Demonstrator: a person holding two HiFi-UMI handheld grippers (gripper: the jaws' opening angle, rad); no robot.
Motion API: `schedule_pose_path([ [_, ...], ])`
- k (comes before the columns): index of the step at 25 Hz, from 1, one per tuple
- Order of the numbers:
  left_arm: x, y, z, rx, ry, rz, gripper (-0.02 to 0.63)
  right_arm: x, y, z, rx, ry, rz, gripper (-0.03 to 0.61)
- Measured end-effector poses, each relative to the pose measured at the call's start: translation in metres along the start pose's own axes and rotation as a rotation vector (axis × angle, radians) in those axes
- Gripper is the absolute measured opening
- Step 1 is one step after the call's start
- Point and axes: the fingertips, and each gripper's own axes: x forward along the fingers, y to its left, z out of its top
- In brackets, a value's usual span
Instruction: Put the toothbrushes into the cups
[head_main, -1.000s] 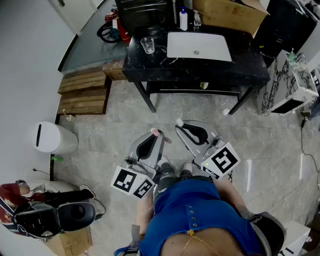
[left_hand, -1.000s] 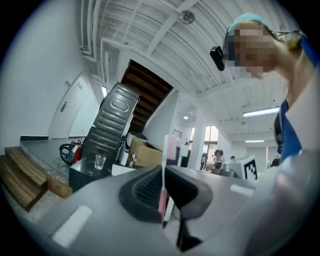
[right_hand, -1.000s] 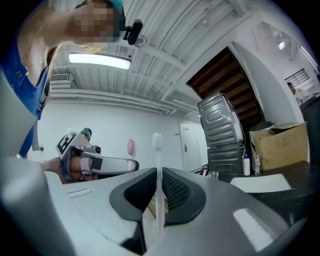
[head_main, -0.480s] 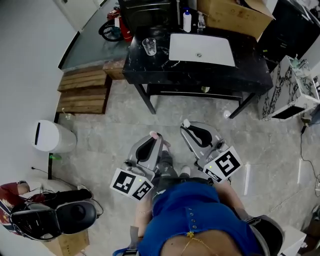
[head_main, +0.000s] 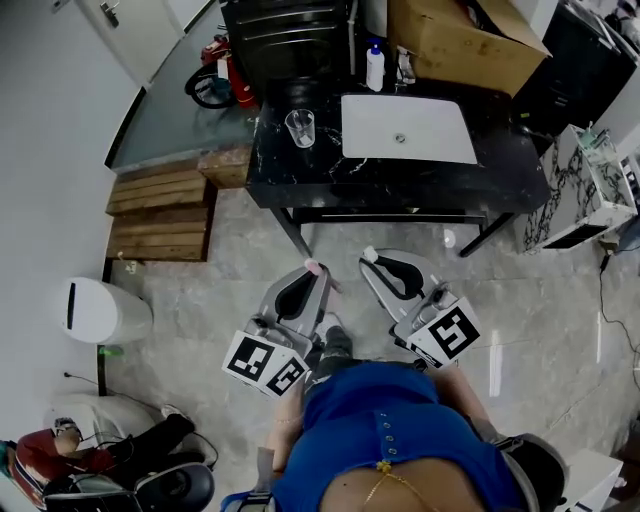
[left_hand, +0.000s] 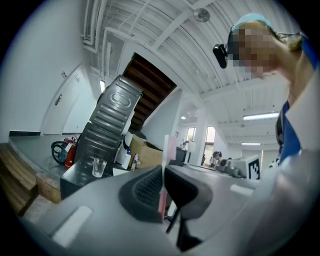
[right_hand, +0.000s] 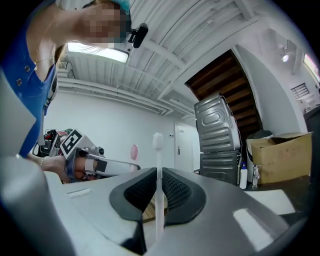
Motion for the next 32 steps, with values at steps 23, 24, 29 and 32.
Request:
schedule_pose_path([
  [23, 0.019, 0.156, 0.034, -0.025, 0.023, -0.045, 0.011, 0.16, -0.013, -0.016, -0.007, 0.032, -0.027, 0.037],
  [24, 0.019, 0.158, 0.034, -0.028, 0.023, -0.045, 0.011, 0.161, -0.015, -0.017, -0.005, 0.035, -0.031, 0.037],
  [29, 0.024, 0.171, 0.034, -0.047, 0.02, -0.033, 0.011, 0.169, -0.024, -0.024, 0.028, 0.064, -0.029, 0.037],
  [32, 0.032, 0.184, 0.035, -0.057, 0.015, -0.016, 0.011, 0.182, -0.035, -0.026, 0.03, 0.07, -0.018, 0.037],
])
